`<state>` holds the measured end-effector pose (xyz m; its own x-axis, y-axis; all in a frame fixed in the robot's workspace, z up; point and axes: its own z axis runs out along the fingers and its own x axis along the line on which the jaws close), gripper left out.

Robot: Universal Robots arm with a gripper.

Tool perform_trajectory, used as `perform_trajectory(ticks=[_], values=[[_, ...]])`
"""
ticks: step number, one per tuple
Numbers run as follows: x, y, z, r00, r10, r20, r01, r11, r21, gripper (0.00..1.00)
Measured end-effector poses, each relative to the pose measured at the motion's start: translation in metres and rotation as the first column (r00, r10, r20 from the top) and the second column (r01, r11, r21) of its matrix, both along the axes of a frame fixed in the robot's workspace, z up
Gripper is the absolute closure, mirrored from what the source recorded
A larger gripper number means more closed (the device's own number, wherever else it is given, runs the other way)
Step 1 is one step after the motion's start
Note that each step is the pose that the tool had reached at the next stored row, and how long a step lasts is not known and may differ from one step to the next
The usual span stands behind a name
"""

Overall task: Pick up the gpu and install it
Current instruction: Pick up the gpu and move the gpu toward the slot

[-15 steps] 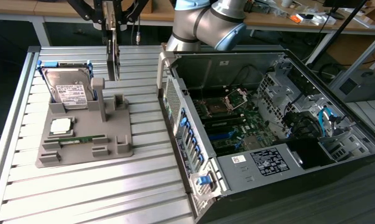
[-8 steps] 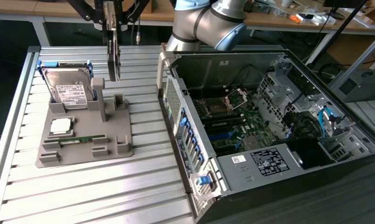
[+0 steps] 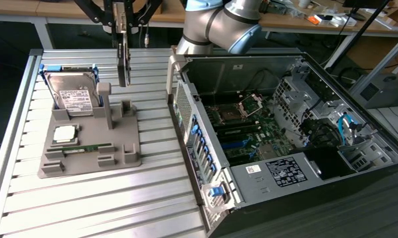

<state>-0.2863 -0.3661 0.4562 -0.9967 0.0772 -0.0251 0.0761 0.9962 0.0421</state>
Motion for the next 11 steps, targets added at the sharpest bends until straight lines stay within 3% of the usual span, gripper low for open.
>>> perform_trajectory(ticks=[11], values=[[0.0053,-0.0004,-0.0001,1.0000,0.000,-0.0001,0.000,1.0000,-0.0010,0.73]])
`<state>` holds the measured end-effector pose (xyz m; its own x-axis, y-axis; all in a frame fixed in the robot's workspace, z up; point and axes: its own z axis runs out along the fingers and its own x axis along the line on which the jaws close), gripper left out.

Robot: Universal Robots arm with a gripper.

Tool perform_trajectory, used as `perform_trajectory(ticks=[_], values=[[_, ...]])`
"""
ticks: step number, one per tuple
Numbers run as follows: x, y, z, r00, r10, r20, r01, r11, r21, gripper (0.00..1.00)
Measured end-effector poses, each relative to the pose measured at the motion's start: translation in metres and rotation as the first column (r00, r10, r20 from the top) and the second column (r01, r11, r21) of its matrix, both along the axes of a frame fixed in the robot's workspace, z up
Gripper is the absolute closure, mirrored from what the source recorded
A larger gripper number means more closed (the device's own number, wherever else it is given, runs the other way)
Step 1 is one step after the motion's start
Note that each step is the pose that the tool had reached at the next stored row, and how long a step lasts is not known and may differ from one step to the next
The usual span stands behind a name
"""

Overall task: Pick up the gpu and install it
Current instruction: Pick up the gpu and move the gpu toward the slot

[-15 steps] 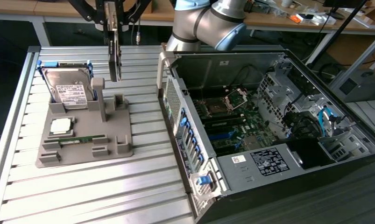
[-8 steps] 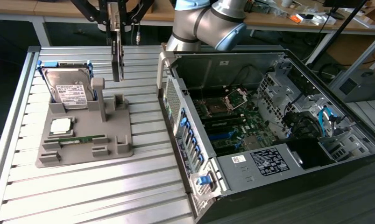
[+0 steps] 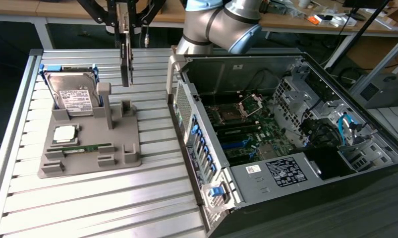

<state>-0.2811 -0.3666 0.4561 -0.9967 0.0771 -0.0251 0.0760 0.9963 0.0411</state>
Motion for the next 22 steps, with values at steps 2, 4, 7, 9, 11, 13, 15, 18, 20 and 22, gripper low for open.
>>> perform_trajectory(ticks=[2,4,7,9,11,13,15,18,20,22], values=[[0.0011,0.0000,0.0000,1.0000,0.000,0.0000,0.000,1.0000,-0.0001,0.73],[0.0022,0.0000,0.0000,1.0000,0.000,0.0000,0.000,1.0000,-0.0003,0.73],[0.0033,0.0000,0.0000,1.0000,0.000,0.0000,0.000,1.0000,-0.0005,0.73],[0.0041,0.0000,0.0000,1.0000,0.000,0.0000,0.000,1.0000,-0.0006,0.73],[0.0048,0.0000,0.0000,1.0000,0.000,0.0000,0.000,1.0000,-0.0006,0.73],[0.0056,0.0000,0.0000,1.0000,0.000,0.0000,0.000,1.0000,-0.0007,0.73],[0.0065,0.0000,0.0000,1.0000,0.000,0.0000,0.000,1.0000,-0.0008,0.73],[0.0084,-0.0001,0.0000,1.0000,0.000,0.0000,0.000,1.0000,-0.0009,0.73],[0.0090,0.0000,0.0000,1.0000,0.000,0.0000,0.000,1.0000,-0.0009,0.73],[0.0101,-0.0001,0.0000,1.0000,0.000,0.0000,0.000,1.0000,-0.0010,0.73]])
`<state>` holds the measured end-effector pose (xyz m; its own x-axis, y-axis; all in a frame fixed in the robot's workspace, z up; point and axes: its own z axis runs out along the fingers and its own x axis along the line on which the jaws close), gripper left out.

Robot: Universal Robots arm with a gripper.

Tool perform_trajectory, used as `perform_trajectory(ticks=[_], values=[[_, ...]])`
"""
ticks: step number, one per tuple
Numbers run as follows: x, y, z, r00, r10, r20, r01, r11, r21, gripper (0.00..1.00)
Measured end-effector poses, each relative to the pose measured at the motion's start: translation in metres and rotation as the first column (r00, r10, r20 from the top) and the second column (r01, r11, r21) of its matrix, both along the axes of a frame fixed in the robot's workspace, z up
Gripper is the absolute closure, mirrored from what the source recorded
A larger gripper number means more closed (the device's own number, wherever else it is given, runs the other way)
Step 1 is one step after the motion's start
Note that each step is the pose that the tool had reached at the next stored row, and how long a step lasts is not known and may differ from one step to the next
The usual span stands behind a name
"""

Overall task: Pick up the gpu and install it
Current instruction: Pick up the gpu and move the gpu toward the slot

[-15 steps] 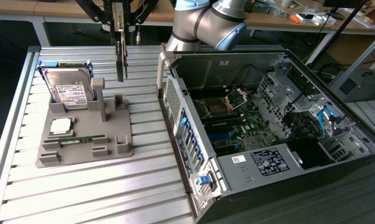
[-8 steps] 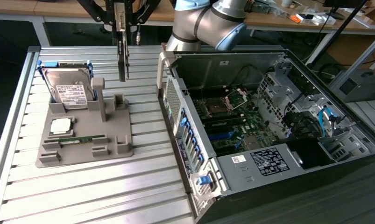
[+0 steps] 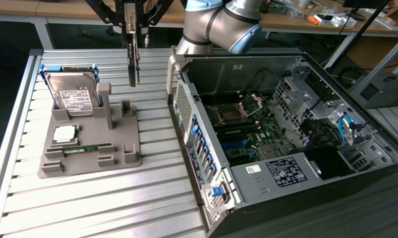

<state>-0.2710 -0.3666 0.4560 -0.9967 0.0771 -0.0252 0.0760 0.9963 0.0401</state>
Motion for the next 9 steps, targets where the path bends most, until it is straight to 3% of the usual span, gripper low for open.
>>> perform_trajectory(ticks=[9], values=[[0.0043,0.0000,0.0000,1.0000,0.000,0.0000,0.000,1.0000,-0.0002,0.73]])
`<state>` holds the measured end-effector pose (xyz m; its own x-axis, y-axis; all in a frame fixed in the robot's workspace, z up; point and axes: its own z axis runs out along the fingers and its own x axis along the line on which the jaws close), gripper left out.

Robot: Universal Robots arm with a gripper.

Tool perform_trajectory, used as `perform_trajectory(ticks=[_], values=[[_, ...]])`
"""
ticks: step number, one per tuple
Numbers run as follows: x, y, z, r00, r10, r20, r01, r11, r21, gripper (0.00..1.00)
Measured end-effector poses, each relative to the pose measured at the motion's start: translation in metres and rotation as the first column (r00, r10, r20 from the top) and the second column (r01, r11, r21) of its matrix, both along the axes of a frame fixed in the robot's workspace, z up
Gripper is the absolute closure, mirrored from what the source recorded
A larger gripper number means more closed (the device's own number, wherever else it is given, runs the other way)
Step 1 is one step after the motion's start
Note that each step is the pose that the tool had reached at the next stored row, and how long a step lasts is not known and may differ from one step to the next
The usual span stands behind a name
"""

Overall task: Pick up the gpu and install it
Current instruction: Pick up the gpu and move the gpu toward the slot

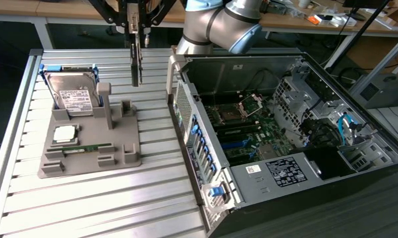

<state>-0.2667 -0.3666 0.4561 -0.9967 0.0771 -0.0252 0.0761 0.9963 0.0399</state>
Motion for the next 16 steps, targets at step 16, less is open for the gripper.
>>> perform_trajectory(ticks=[16], values=[[0.0090,0.0000,0.0000,1.0000,0.000,0.0001,0.000,1.0000,-0.0005,0.73]])
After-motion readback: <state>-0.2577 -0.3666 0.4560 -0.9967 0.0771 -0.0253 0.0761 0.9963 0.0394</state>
